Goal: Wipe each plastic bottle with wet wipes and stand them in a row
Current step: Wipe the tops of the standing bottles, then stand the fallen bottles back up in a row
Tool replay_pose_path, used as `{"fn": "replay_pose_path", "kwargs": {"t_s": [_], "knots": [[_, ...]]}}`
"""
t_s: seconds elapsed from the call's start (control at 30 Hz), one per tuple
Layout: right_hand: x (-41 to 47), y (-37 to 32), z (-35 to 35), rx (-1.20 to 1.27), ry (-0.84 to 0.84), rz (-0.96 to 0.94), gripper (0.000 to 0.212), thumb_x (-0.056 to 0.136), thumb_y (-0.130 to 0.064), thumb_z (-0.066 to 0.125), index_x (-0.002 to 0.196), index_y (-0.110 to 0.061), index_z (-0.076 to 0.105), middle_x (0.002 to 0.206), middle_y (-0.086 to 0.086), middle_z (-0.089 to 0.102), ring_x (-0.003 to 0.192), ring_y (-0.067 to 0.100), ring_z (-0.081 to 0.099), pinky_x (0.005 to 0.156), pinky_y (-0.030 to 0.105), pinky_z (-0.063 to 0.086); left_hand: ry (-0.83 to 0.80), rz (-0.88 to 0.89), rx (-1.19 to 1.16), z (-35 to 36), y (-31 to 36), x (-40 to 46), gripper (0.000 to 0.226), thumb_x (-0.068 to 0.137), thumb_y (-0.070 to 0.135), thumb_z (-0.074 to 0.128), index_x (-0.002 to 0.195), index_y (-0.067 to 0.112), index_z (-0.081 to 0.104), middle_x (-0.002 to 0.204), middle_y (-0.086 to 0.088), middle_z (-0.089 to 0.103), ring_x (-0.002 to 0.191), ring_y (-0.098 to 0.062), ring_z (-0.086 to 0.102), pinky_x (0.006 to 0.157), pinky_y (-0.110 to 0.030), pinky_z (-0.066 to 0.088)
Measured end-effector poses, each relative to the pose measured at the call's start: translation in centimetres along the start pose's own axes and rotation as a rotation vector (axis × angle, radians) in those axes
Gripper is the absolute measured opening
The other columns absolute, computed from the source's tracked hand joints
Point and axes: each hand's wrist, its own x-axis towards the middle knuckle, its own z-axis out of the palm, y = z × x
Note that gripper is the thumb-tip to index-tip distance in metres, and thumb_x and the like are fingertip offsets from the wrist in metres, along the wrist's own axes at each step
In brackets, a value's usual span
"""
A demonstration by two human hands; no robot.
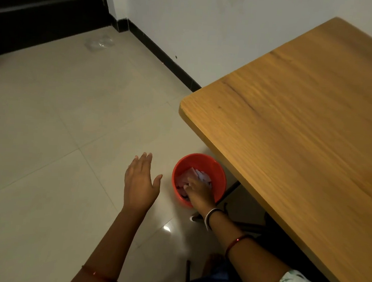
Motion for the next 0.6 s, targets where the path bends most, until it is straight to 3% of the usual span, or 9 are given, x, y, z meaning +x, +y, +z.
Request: {"fn": "replay_pose_path", "kwargs": {"t_s": [0.2, 0.37, 0.6], "knots": [[-2.7, -2.9, 0.6, -0.188, 0.022, -0.247, 0.055, 0.095, -0.025, 0.051, 0.146, -0.021, 0.03, 0.147, 0.003, 0.036, 0.136, 0.019, 0.031, 0.108, 0.027, 0.027, 0.006, -0.082, 0.067, -3.3, -0.8, -0.2, 0.057, 0.093, 0.031, 0.057, 0.144, 0.011, 0.039, 0.152, -0.011, 0.036, 0.143, -0.029, 0.027, 0.116, -0.043, 0.021], [-5.8, -5.2, 0.6, -0.384, 0.061, -0.472, 0.058, 0.097, -0.032, 0.047, 0.148, -0.022, 0.023, 0.156, 0.003, 0.021, 0.144, 0.018, 0.014, 0.116, 0.035, 0.008, 0.114, -0.11, 0.031, -7.5, 0.3, -2.0, 0.055, 0.093, 0.028, 0.059, 0.141, 0.007, 0.043, 0.147, -0.014, 0.043, 0.141, -0.033, 0.029, 0.114, -0.044, 0.022], [-11.8, -7.2, -2.8, -0.365, 0.192, -0.724, 0.055, 0.097, -0.029, 0.047, 0.147, -0.022, 0.026, 0.156, 0.003, 0.022, 0.146, 0.018, 0.005, 0.118, 0.04, 0.006, 0.199, -0.015, -0.014, -12.7, 4.4, -6.0, 0.06, 0.092, 0.033, 0.06, 0.144, 0.011, 0.039, 0.149, -0.012, 0.04, 0.142, -0.031, 0.027, 0.114, -0.046, 0.024]]}}
